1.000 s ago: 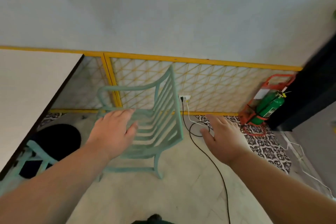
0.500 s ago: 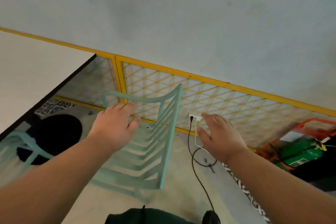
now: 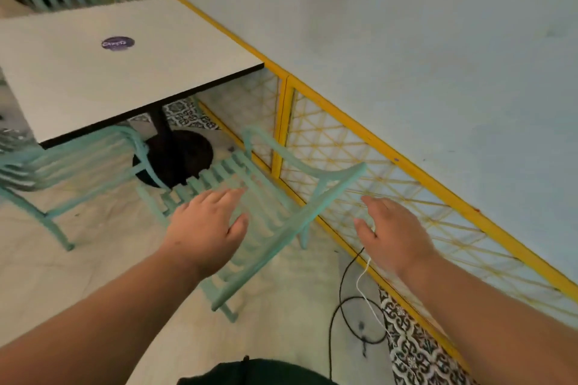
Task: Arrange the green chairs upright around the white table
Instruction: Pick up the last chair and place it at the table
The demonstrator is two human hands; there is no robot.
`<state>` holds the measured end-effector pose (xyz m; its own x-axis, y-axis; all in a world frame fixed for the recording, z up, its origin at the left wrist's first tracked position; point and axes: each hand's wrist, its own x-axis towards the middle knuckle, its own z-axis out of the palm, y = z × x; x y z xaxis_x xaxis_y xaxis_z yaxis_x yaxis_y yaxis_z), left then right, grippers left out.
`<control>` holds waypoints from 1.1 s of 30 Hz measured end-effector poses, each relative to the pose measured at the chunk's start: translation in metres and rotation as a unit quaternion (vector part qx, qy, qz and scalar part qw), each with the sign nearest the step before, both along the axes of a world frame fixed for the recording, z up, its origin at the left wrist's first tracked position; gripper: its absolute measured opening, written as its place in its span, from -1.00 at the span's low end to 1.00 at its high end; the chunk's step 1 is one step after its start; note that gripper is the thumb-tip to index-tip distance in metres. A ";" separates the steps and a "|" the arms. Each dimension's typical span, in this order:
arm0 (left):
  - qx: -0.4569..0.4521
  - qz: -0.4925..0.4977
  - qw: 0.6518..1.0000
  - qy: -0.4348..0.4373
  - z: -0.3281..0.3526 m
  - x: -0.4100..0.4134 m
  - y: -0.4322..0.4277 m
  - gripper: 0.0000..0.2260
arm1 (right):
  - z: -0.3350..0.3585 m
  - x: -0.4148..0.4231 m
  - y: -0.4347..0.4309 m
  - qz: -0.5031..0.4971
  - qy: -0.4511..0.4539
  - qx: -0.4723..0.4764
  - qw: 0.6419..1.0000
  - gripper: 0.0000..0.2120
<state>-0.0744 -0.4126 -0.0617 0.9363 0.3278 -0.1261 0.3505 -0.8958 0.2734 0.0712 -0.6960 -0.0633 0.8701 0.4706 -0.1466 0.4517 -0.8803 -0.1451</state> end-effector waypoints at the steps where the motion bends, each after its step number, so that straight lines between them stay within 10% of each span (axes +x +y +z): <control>1: 0.000 0.010 1.000 0.004 0.000 -0.004 0.002 -0.41 | -0.002 0.005 0.006 0.009 -0.003 0.003 1.000 -0.44; 21: -0.009 0.247 0.968 0.035 -0.063 0.040 -0.045 -0.44 | -0.064 0.148 0.094 0.282 0.038 -0.014 0.959 -0.44; 33: 0.019 0.225 0.964 0.139 -0.140 0.072 -0.084 -0.23 | -0.146 0.186 0.090 0.374 -0.005 -0.103 0.922 -0.22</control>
